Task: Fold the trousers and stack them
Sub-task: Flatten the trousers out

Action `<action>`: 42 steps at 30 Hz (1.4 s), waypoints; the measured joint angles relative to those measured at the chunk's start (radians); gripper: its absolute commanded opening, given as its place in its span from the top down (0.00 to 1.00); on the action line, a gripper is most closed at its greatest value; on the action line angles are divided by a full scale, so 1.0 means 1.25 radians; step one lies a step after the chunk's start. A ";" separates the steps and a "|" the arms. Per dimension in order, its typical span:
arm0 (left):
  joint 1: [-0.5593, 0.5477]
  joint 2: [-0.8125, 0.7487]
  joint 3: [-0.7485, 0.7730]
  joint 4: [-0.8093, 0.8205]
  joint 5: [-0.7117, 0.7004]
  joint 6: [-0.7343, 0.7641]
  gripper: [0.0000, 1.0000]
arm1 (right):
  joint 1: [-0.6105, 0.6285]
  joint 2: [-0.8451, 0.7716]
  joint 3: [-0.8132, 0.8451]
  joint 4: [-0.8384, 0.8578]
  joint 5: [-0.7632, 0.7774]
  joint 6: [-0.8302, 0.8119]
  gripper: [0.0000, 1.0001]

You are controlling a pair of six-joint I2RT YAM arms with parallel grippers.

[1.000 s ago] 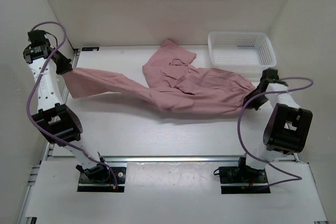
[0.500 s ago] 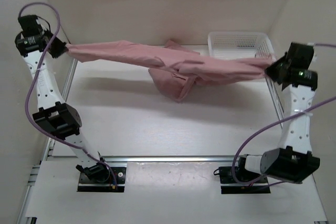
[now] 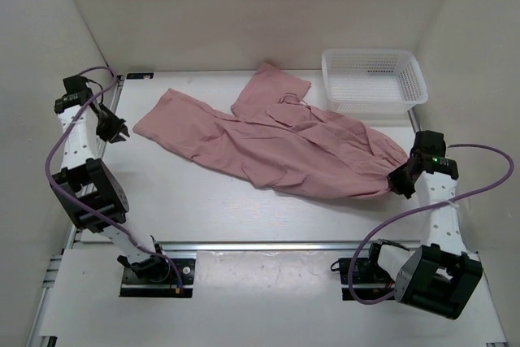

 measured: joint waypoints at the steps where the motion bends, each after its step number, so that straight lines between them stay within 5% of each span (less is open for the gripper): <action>1: -0.002 -0.010 -0.011 0.004 -0.002 0.005 0.77 | 0.000 -0.005 0.000 0.002 0.000 0.000 1.00; 2: -0.002 -0.019 -0.022 0.008 -0.002 0.009 0.68 | 0.000 -0.006 0.002 0.002 -0.001 -0.001 1.00; 3: -0.002 -0.022 -0.031 0.010 0.000 0.013 0.43 | 0.000 -0.005 0.004 0.002 -0.003 -0.002 1.00; 7: -0.002 0.018 -0.060 0.031 0.039 0.018 0.12 | 0.000 -0.005 0.025 0.004 -0.009 -0.006 1.00; 11: -0.011 0.133 -0.060 0.061 0.067 0.009 0.00 | 0.000 -0.005 0.037 0.014 -0.021 -0.013 1.00; 23: -0.122 0.385 0.156 0.073 0.047 -0.044 0.00 | 0.000 0.038 0.037 0.026 -0.049 -0.048 1.00; 26: -0.146 0.437 0.215 0.073 0.042 -0.061 0.19 | 0.000 0.046 0.037 0.029 -0.051 -0.054 1.00; 27: -0.153 0.454 0.227 0.073 0.043 -0.065 0.34 | 0.000 0.046 0.037 0.030 -0.053 -0.055 1.00; 28: -0.157 0.467 0.245 0.059 0.042 -0.070 0.83 | 0.000 0.048 0.037 0.031 -0.054 -0.056 1.00; 29: -0.158 0.470 0.251 0.060 0.044 -0.073 0.90 | 0.000 0.049 0.037 0.033 -0.055 -0.060 1.00; 36: -0.155 0.515 0.404 -0.056 0.043 -0.065 0.90 | 0.000 0.109 0.121 0.016 -0.073 -0.067 1.00; 42: -0.128 0.490 0.754 -0.084 0.112 -0.121 0.90 | 0.001 0.242 0.491 -0.013 -0.096 -0.063 1.00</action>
